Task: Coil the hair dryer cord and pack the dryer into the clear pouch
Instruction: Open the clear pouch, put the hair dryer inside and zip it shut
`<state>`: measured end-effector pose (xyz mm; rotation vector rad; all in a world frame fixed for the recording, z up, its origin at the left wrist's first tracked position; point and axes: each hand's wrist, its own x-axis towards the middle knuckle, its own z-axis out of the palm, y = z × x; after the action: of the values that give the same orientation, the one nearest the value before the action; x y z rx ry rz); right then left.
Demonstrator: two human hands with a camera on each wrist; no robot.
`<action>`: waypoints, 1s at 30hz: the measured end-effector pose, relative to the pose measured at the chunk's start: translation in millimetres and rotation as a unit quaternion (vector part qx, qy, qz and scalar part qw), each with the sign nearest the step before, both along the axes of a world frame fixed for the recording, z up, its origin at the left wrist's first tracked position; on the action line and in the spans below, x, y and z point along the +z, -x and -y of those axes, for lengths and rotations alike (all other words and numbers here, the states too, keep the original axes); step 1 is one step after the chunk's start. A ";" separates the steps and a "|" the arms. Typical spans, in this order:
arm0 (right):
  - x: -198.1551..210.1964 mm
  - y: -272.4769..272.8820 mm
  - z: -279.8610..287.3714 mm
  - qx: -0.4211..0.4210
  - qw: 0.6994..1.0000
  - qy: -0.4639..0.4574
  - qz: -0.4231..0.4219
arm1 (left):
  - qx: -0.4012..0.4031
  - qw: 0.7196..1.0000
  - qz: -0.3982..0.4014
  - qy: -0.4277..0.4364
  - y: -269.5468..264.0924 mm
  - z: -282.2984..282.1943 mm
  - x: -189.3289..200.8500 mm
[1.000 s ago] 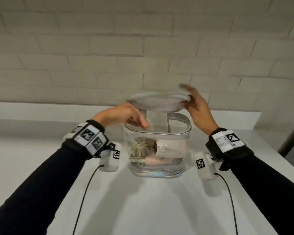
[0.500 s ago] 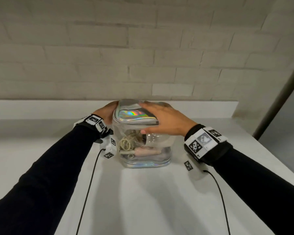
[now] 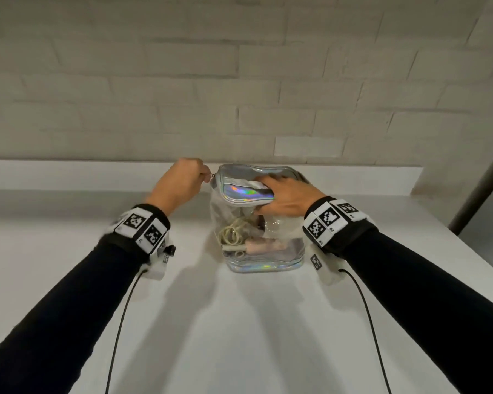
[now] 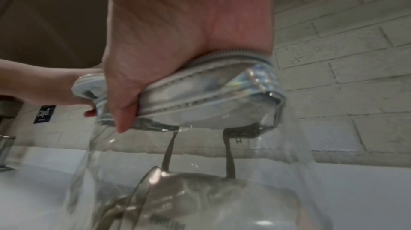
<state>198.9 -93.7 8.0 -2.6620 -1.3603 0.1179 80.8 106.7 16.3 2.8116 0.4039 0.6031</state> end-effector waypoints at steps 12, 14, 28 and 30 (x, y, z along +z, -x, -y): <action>2.4 18.3 -2.2 -0.021 1.000 0.005 -0.010 | 0.060 0.975 0.183 0.111 59.8 86.1 -52.4; 5.8 19.8 0.5 -0.006 1.000 0.015 -0.012 | 0.070 0.965 0.207 0.142 55.6 81.7 -52.2; 2.2 16.2 11.7 0.024 0.999 0.007 0.034 | 0.030 0.959 0.153 0.236 40.5 97.1 -50.5; 1.8 15.3 12.1 0.026 0.999 0.010 0.033 | 0.025 0.976 0.109 0.185 43.3 93.1 -47.2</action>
<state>183.6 -105.8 9.7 -2.6697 -1.4547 0.0510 37.5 13.5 -30.9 2.3605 0.4874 0.7501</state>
